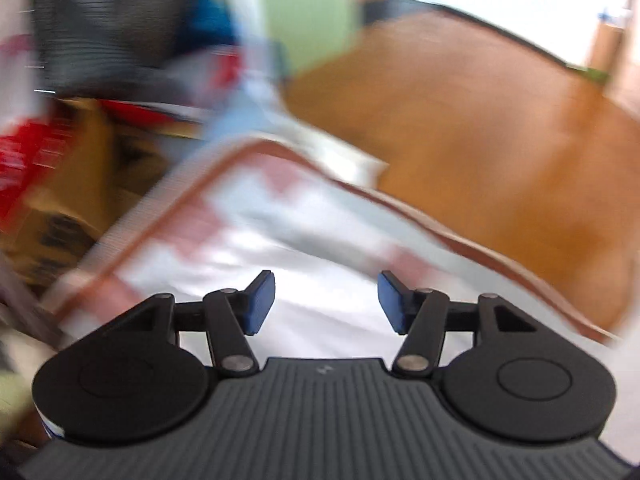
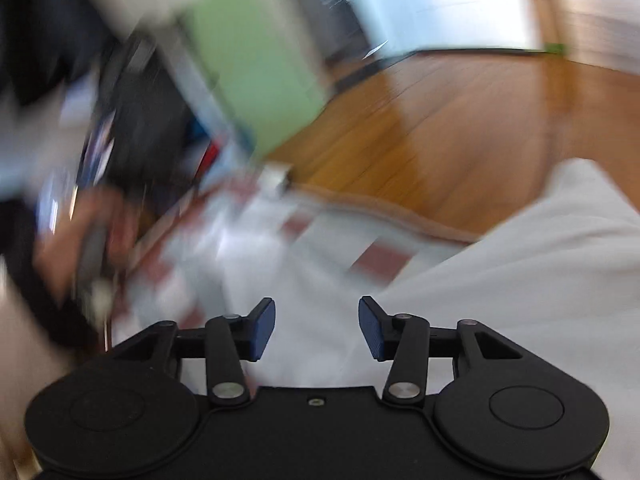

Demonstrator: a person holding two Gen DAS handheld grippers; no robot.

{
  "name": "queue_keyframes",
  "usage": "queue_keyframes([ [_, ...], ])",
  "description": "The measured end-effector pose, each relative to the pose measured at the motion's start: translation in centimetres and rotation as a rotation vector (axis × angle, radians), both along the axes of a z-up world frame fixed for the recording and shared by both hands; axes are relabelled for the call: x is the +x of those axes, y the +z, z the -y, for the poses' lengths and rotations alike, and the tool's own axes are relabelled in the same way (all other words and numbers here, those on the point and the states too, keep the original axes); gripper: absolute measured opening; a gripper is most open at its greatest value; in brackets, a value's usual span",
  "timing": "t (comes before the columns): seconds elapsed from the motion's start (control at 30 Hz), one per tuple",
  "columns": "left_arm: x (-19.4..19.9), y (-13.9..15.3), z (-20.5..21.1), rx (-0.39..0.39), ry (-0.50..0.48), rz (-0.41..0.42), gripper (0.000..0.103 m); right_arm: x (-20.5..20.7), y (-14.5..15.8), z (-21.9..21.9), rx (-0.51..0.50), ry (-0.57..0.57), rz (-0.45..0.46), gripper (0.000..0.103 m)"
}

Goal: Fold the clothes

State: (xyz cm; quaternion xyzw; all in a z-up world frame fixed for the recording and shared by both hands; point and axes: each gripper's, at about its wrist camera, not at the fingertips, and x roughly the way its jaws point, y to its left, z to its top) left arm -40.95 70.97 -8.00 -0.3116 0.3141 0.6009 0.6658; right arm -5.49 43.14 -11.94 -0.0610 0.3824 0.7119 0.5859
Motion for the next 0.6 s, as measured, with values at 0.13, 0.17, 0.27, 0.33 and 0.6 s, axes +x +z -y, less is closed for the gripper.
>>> queue_keyframes([
  [0.13, 9.1, -0.1, 4.1, -0.082, -0.214, 0.176, 0.06, 7.4, 0.5, 3.6, -0.031, -0.338, -0.044, 0.052],
  [0.17, 11.4, -0.2, 5.2, -0.097, -0.263, 0.211, 0.06, 9.3, 0.3, 4.8, -0.044, -0.428, -0.065, 0.052],
  [0.27, 18.0, -0.7, 8.4, -0.136, -0.385, 0.254, 0.062, 13.8, -0.7, 8.3, -0.103, -0.604, -0.15, 0.052],
  [0.33, 21.6, -1.2, 10.2, -0.161, -0.447, 0.27, 0.062, 15.5, -1.2, 9.9, -0.145, -0.673, -0.149, 0.053],
  [0.6, 28.0, -9.0, 17.0, -0.228, -0.571, 0.184, 0.069, 18.8, -4.3, 13.2, -0.212, -0.775, -0.321, 0.059],
])
